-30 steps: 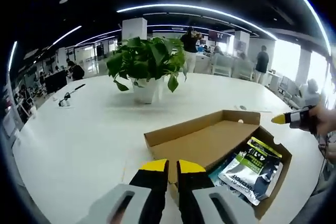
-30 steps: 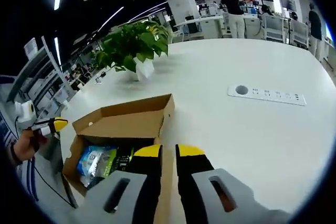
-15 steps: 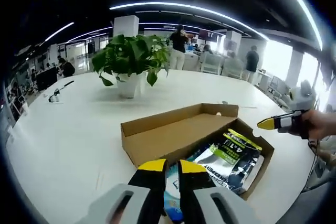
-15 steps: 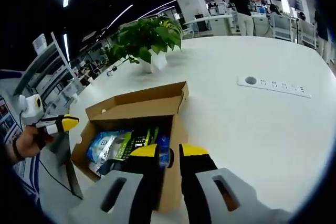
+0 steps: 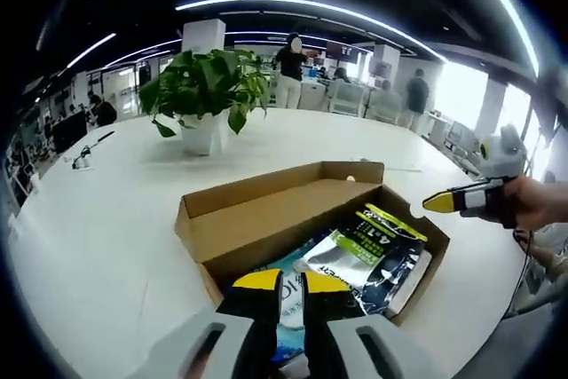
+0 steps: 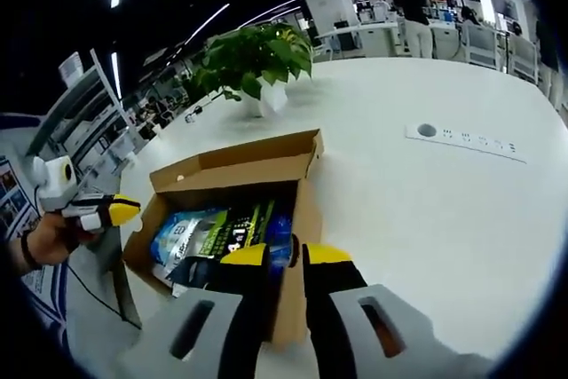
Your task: Operate the shoe box by opening the lid, removing the specified soft item, and placing it in the target area until the item is outside and the box remains undamaged.
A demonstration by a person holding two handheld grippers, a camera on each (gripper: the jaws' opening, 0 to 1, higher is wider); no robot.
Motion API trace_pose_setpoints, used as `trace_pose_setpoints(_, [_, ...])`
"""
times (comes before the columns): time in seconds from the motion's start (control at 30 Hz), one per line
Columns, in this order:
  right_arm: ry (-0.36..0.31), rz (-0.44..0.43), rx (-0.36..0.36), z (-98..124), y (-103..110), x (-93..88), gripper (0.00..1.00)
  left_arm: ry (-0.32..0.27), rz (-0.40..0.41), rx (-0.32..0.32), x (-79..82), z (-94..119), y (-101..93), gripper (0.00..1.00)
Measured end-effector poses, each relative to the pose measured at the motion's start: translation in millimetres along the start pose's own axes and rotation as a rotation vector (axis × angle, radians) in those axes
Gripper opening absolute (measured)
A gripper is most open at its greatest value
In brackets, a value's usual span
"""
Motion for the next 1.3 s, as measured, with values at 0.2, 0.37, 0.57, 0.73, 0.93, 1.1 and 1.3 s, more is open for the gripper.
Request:
trace_pose_setpoints(0.2, [0.000, 0.001, 0.011, -2, 0, 1.7, 0.13, 0.013, -0.001, -0.016, -3.5, -2, -5.4, 0.08])
trace_pose_setpoints(0.37, [0.023, 0.008, 0.037, -12, 4, -0.4, 0.13, 0.030, 0.002, -0.037, -8.1, -4, -13.3, 0.08])
trace_pose_setpoints(0.57, [0.067, 0.055, 0.070, -23, 13, -2.7, 0.14, 0.048, 0.001, -0.058, -14.0, -5, -20.7, 0.09])
trace_pose_setpoints(0.73, [0.112, 0.120, 0.069, -30, 18, -4.3, 0.18, 0.058, 0.004, -0.069, -17.5, -4, -23.9, 0.09])
trace_pose_setpoints(0.93, [0.159, 0.197, 0.051, -38, 22, -5.8, 0.18, 0.071, 0.010, -0.076, -23.3, -4, -25.6, 0.09])
trace_pose_setpoints(1.1, [0.176, 0.221, 0.040, -43, 25, -6.2, 0.20, 0.074, 0.017, -0.077, -26.0, -3, -24.8, 0.09])
trace_pose_setpoints(1.3, [0.239, 0.329, 0.003, -47, 30, -10.1, 0.20, 0.079, 0.025, -0.075, -28.9, -3, -23.2, 0.09])
Point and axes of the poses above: the point that each gripper's makers call its tool centre point, and the gripper's own axes: z roughly backward along the fingers, y roughly to its left, x roughly out of its top, the point moved 7 cm from there along z, roughly backward along the fingers, and after that the axes turned 5 degrees about x, right-handed, at the moved point
